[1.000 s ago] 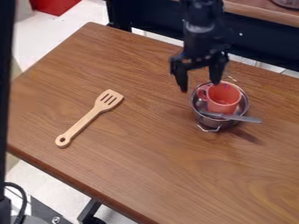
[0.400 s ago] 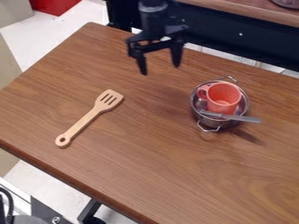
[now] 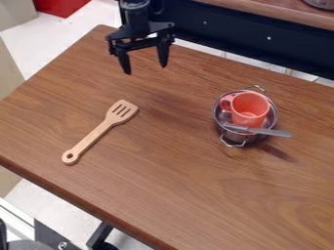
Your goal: Put the pink cup into the bowl
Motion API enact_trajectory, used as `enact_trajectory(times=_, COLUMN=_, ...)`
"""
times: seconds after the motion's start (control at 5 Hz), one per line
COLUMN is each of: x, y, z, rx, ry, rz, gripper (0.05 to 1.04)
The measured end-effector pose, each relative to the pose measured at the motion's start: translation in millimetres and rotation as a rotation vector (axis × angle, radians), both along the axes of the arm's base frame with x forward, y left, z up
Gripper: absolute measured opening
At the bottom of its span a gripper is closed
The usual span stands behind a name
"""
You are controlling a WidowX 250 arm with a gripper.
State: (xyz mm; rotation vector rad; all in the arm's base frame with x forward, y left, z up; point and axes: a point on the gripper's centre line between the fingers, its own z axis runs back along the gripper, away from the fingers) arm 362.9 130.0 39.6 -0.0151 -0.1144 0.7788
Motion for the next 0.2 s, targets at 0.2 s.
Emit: enact_trajectory(times=0.2, x=-15.5, y=17.5, z=17.2, rx=-0.014, ry=-0.040, rz=-0.059, gripper=0.997)
